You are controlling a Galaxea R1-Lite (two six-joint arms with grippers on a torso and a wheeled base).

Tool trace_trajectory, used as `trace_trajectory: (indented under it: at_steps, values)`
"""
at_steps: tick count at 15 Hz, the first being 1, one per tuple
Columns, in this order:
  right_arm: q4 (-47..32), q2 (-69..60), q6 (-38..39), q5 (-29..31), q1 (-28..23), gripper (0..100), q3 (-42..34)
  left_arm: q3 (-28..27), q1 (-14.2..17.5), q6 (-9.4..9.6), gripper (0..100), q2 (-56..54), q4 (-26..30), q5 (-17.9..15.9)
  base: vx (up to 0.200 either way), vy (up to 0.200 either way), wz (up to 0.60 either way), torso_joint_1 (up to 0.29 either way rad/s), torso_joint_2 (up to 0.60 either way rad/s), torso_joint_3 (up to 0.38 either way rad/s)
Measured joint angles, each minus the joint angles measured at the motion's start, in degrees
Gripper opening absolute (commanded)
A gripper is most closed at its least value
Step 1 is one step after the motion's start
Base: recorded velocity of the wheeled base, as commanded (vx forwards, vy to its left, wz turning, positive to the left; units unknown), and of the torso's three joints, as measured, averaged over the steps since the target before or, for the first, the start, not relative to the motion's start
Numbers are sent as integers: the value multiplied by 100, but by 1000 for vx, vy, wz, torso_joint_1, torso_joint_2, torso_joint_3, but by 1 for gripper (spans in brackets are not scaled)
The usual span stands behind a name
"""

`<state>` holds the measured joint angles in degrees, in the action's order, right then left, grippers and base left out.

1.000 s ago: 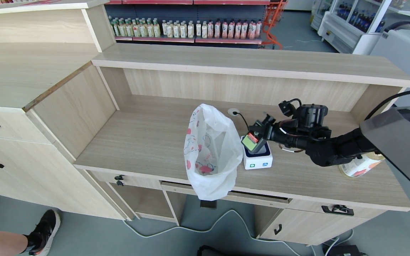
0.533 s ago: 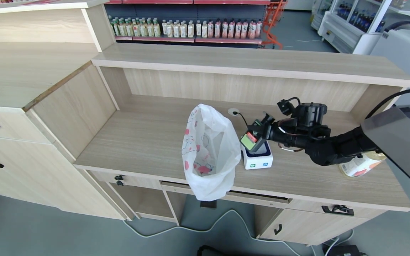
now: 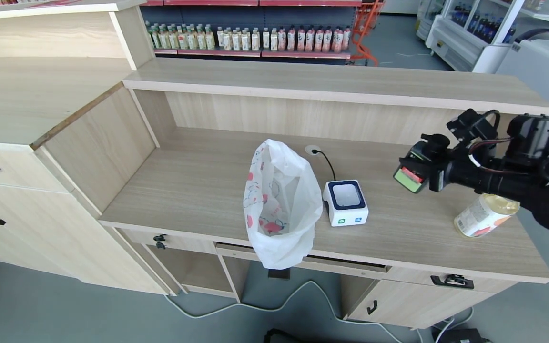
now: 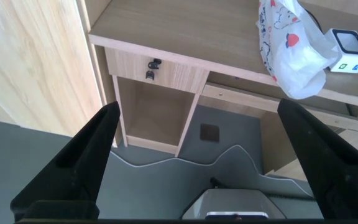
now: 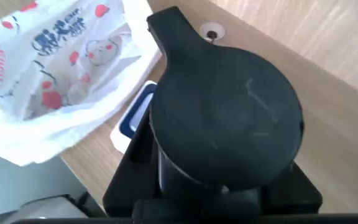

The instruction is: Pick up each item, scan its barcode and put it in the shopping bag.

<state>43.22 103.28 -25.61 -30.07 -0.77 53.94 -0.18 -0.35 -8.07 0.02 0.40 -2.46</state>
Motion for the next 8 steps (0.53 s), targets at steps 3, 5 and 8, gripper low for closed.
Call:
trace_trajectory:
  at_steps: [3, 5, 8]
  values:
    - [385, -807, -1501, 16, -1073, 0, -841, 0, 0, 0, 100, 0, -2, 1, 0, 0, 0, 0, 0, 0]
    - [569, -1154, -1796, 13, -1453, 0, -1081, 0, 0, 2, 100, 0, -2, 1, 0, 0, 0, 0, 0, 0]
    - [789, -1447, -1985, 18, -1609, 0, -1189, 0, 0, 0, 100, 0, 0, 1, 0, 0, 200, -1, 2, 1]
